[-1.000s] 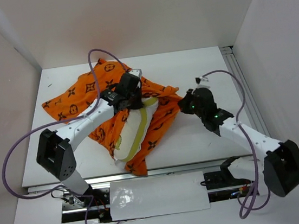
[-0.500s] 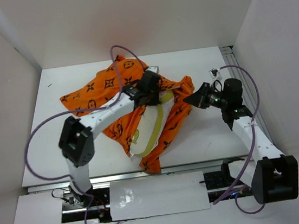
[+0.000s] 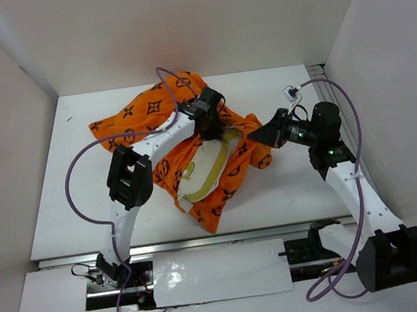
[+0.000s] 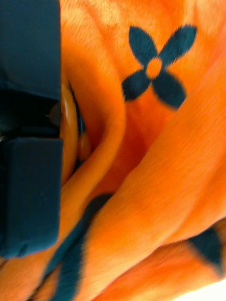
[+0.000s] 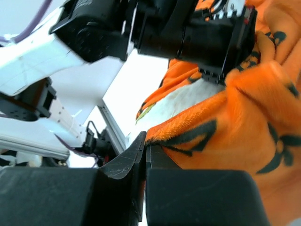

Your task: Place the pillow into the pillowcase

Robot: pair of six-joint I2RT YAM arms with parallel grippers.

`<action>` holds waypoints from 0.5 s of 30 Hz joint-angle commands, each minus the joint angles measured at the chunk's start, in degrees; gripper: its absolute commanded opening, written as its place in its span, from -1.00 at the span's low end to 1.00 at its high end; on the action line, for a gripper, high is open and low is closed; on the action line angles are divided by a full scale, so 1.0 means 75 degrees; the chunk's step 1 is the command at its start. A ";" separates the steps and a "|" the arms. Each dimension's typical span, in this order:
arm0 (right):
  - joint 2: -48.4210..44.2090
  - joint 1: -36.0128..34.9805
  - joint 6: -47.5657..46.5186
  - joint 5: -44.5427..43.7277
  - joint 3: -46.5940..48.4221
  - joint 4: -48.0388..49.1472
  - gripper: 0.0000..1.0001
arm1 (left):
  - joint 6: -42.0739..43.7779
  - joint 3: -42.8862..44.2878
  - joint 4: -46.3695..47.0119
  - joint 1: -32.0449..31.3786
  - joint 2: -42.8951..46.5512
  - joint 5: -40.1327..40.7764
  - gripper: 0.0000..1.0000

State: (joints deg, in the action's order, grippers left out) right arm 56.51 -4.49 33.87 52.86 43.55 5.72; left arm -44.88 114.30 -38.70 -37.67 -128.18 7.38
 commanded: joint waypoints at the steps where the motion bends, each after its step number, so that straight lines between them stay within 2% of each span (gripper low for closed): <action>1: -0.0902 -0.0081 0.0933 0.1729 0.0757 0.2330 -1.00 | -0.0040 -0.0568 -0.0877 0.1144 -0.0582 0.1722 -1.00; 5: -0.0902 -0.0081 0.1086 0.1729 0.0662 0.2764 -1.00 | 0.0870 -0.0650 -0.0303 0.0512 -0.0277 0.1456 -1.00; 6: -0.0821 -0.0081 0.0923 0.1729 0.0662 0.2614 -1.00 | 0.1037 -0.0523 -0.0150 0.0372 -0.0184 0.1129 -0.90; 9: -0.0411 -0.0081 -0.0259 0.1204 0.0767 0.0883 -1.00 | 0.1612 -0.0521 0.0201 -0.0051 0.0284 0.0192 -0.25; 10: -0.0236 -0.0081 -0.0424 0.0981 0.0698 0.0507 -1.00 | 0.1753 -0.0649 0.0516 -0.0237 0.0692 -0.0020 0.03; 11: -0.0164 -0.0081 -0.0577 0.0863 0.0604 0.0388 -1.00 | 0.1835 -0.0743 0.0658 -0.0309 0.0696 -0.0185 0.18; 12: -0.0094 -0.0081 -0.0648 0.0700 0.0429 0.0259 -1.00 | 0.2022 -0.0976 0.0811 -0.0309 0.1172 -0.0500 0.49; 13: -0.0093 0.0035 -0.0822 0.0512 0.0428 0.0072 -1.00 | 0.2023 -0.1071 0.0905 -0.0379 0.1420 -0.0584 0.99; 15: -0.0023 0.0292 -0.1034 0.0207 0.0206 -0.0386 -1.00 | 0.2023 -0.1306 0.0906 -0.0380 0.2098 -0.0458 1.00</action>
State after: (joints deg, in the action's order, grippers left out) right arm 58.04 -3.95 29.45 52.99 43.53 1.52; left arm -33.76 107.11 -32.14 -41.78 -118.78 1.63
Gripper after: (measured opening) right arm 0.020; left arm 0.982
